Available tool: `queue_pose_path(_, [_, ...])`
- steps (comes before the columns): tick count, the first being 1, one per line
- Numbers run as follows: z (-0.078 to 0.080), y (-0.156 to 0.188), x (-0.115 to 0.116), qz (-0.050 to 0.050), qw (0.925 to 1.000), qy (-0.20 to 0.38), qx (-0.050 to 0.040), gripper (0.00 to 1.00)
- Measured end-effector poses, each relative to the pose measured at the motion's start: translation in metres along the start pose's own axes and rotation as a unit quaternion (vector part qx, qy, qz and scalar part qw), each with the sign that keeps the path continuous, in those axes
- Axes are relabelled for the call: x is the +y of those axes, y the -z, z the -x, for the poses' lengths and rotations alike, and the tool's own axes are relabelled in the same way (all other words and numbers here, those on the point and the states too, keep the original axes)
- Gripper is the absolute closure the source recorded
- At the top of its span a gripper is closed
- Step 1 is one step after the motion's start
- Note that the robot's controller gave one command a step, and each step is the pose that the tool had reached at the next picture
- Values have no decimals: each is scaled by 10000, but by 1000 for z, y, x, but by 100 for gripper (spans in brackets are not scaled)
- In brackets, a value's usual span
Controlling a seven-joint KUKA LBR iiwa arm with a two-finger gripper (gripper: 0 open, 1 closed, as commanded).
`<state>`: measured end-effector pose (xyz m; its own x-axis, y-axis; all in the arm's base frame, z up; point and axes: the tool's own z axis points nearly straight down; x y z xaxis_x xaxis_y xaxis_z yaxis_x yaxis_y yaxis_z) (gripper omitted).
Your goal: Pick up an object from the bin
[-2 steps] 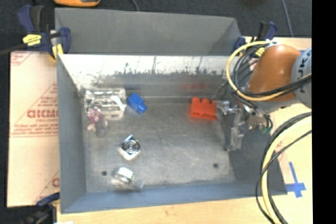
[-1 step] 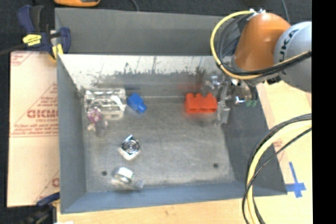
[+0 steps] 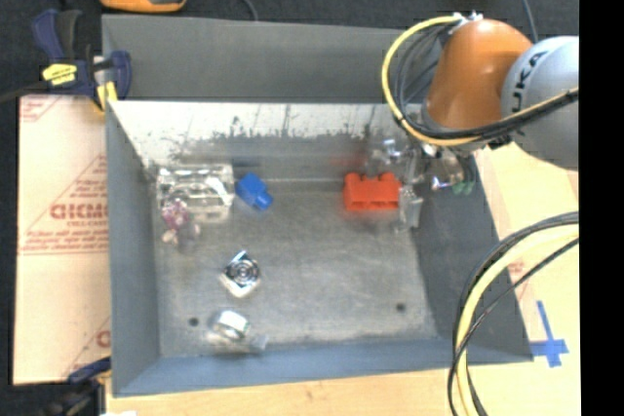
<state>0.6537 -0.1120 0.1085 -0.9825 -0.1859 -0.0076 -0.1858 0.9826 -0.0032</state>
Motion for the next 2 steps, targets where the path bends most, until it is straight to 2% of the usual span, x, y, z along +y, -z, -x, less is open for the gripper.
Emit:
queue_pose_path(1, [2, -35, -5, 18, 9987, -501, 25, 0])
queue_pose_path(2, [2, -34, -6, 19, 9987, -502, 19, 0])
